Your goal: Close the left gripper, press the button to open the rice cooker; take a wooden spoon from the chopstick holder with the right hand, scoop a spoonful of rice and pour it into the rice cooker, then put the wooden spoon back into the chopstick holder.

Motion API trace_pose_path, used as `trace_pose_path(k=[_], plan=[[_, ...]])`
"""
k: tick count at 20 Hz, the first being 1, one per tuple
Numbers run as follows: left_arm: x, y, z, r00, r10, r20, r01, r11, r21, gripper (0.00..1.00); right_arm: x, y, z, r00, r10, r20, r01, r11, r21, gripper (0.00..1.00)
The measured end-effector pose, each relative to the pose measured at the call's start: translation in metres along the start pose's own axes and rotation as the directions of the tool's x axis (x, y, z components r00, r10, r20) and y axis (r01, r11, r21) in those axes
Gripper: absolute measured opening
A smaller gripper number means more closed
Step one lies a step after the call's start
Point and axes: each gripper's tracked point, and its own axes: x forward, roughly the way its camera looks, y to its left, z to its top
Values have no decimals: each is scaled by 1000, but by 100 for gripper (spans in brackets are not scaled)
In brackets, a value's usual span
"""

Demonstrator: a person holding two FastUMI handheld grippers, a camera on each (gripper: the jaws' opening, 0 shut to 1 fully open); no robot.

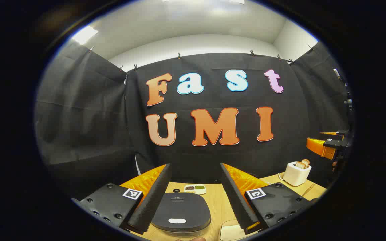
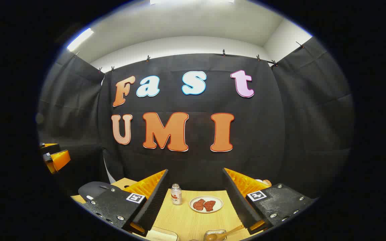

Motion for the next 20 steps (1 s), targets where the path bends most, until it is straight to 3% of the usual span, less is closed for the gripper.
trace_pose_path(k=[1,2,8,9,16,17,18,20], plan=[[0,0,1,1000,2,0,-2,1000,0,99,1,0,-1,1000,-1,1,1,1000,-3,95],[1,1,0,1000,5,-3,-5,1000,1,95,2,0,-1,1000,1,-2,-1,1000,-4,95],[-2,0,-3,1000,12,-11,-12,1000,5,99,8,-3,-3,1000,1,-8,0,1000,25,95],[-1,0,-5,1000,14,-16,-14,1000,13,95,8,-4,-4,1000,0,-8,0,1000,25,95],[1,-1,2,999,38,-6,-37,999,35,100,10,-15,-1,1000,1,15,-1,1000,4,95],[2,-2,2,999,42,-7,-42,998,37,95,9,-16,-2,1000,3,14,-3,1000,4,95],[1,-2,2,999,45,-9,-45,998,38,100,9,-18,-3,1000,6,13,-6,1000,4,95],[0,-2,4,998,54,-11,-54,998,41,100,8,-22,-8,1000,8,6,-8,1000,-1,95]])
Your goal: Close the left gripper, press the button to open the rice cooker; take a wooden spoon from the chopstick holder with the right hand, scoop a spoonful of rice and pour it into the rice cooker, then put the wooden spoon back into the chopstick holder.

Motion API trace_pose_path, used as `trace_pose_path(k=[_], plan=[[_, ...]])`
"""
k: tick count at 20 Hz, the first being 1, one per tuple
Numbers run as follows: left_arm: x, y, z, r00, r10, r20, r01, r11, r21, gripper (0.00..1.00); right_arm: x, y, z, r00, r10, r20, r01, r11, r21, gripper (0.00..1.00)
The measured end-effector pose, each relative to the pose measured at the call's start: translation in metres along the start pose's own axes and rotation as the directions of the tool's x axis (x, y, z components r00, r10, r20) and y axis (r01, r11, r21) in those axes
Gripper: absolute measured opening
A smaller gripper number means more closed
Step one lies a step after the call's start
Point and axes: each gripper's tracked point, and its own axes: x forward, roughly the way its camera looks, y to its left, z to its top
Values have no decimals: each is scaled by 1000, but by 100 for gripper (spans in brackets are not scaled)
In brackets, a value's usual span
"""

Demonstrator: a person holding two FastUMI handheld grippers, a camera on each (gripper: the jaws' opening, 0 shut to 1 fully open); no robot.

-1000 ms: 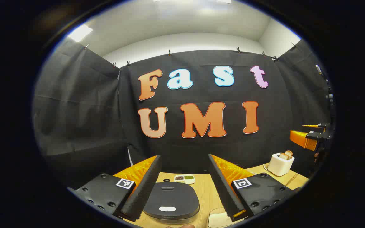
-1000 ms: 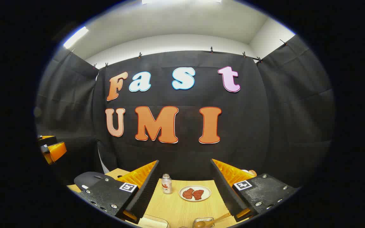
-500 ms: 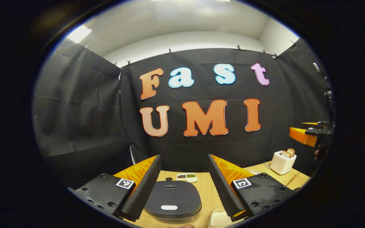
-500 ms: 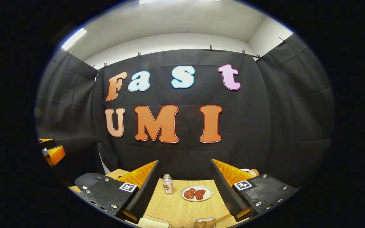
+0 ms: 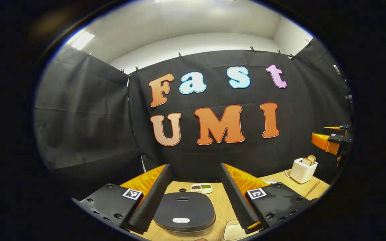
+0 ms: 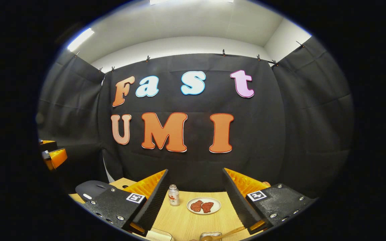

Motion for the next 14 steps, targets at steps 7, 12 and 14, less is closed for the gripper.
trace_pose_path(k=[7,12,14], plan=[[-2,-1,-6,999,38,-32,-38,999,11,95,-5,-24,-17,1000,-7,-29,6,1000,-8,95],[-5,-4,-22,995,55,-84,-54,999,5,94,-5,-31,-28,998,23,-57,-24,1000,-12,95],[-4,-1,-33,989,78,-123,-80,997,-9,71,-4,-33,-34,997,37,-67,-39,999,-24,95]])
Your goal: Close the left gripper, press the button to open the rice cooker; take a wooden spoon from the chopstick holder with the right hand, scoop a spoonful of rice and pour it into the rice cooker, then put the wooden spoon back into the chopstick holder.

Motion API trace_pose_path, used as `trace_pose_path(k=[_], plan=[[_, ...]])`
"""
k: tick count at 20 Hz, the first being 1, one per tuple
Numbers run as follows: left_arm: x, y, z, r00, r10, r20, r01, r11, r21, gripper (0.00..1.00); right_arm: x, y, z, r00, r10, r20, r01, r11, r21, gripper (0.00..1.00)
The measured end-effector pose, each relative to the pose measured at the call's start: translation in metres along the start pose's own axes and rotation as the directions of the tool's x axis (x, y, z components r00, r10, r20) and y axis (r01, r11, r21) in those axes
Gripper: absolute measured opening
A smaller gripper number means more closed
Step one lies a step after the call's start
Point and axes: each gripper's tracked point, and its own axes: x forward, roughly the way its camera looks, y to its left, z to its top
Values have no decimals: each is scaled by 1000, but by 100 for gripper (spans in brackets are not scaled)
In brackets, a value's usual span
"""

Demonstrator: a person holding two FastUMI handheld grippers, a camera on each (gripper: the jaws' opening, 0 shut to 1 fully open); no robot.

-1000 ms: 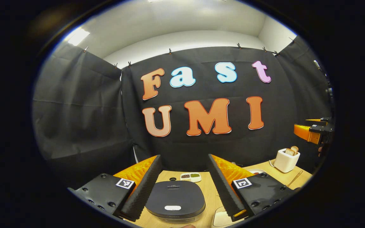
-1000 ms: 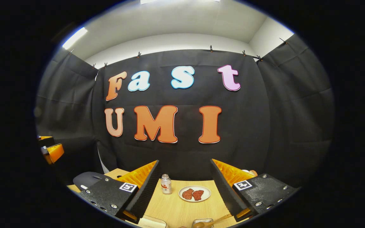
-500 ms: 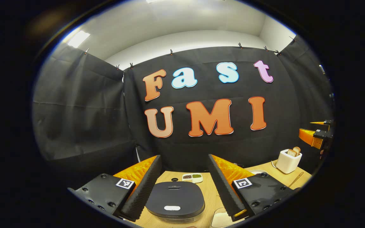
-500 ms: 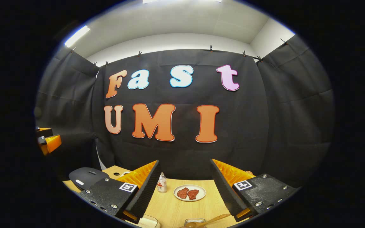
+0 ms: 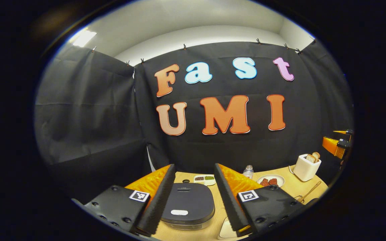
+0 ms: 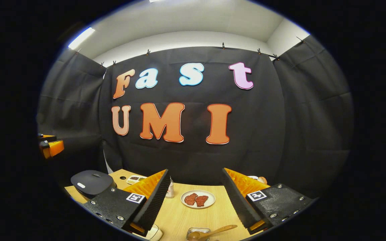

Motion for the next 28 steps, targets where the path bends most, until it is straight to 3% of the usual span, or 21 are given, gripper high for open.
trace_pose_path(k=[4,6,10,12,15,16,20,25,28], plan=[[12,16,-29,990,54,-128,-62,996,-62,26,0,-5,-13,999,33,-17,-34,999,-9,95],[14,8,-56,970,0,-244,-33,991,-131,6,1,-11,-19,999,32,-29,-32,999,-16,95],[30,19,-90,902,-65,-426,-50,966,-253,6,-3,-19,-36,997,4,-73,-7,999,-43,95],[38,16,-102,860,-130,-493,-40,946,-320,7,-5,-22,-43,995,-28,-95,24,999,-45,95],[48,21,-127,772,-202,-603,-51,925,-376,11,-8,-18,-55,989,-60,-135,58,998,-19,100],[55,24,-138,739,-216,-638,-63,921,-385,11,-8,-15,-56,987,-66,-145,64,998,-16,95],[61,32,-177,615,-263,-743,-99,909,-404,11,-6,-11,-64,978,-107,-180,105,994,-23,95],[61,35,-201,494,-330,-805,-140,883,-448,11,-4,-4,-64,969,-150,-196,145,989,-40,95],[62,32,-214,460,-353,-815,-132,880,-456,11,0,7,-61,968,-162,-194,153,986,-61,95]])
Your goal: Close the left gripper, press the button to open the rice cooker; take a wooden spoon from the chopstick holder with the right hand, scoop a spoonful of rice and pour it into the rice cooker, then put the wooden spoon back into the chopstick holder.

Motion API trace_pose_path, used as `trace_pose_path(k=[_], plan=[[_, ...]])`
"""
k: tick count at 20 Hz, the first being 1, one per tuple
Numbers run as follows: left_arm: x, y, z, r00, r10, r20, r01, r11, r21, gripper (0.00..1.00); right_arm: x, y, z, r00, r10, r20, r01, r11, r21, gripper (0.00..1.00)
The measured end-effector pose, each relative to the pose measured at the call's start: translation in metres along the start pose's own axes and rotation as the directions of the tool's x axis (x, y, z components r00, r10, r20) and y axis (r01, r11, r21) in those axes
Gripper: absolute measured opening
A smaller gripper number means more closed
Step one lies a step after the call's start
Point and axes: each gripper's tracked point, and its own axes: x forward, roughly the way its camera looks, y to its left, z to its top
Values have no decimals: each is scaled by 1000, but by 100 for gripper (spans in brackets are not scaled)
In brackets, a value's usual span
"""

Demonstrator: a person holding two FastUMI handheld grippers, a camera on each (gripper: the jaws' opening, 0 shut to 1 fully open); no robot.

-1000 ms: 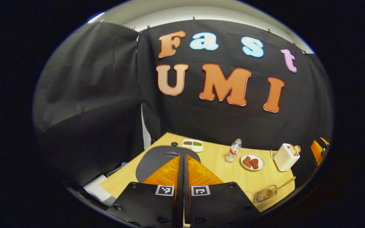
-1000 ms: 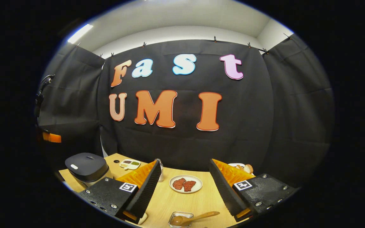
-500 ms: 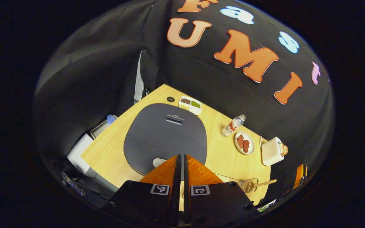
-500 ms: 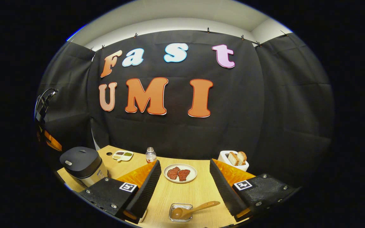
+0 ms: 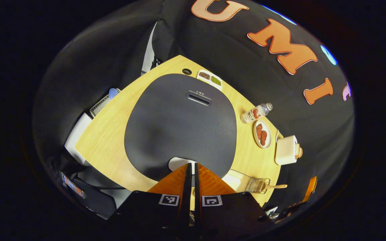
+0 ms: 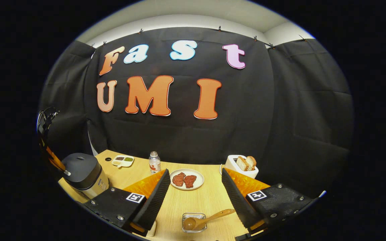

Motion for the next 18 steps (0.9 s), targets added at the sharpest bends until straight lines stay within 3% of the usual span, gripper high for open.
trace_pose_path(k=[3,4,9,10,11,15,16,17,18], plan=[[9,3,-7,999,20,-37,-19,1000,21,11,4,16,2,1000,15,-9,-15,1000,13,95],[8,3,-6,1000,15,-23,-14,999,32,5,6,21,3,1000,19,-15,-19,1000,21,95],[14,7,-5,999,25,-26,-24,997,71,7,18,43,4,998,32,-46,-30,998,57,95],[11,8,-6,1000,16,-24,-14,998,69,0,20,47,5,998,34,-48,-31,998,59,95],[13,8,-6,1000,9,-30,-8,999,53,8,22,52,5,998,39,-50,-36,998,61,95],[11,7,-6,998,-69,-11,69,997,41,9,26,68,6,998,44,-52,-42,998,37,95],[11,6,-5,997,-84,3,83,995,54,0,25,71,5,997,49,-59,-47,998,40,95],[8,5,-4,995,-89,33,87,994,71,8,24,72,4,996,53,-65,-49,998,50,95],[6,3,-3,994,-89,67,82,991,101,7,24,71,0,996,55,-70,-50,997,59,95]])
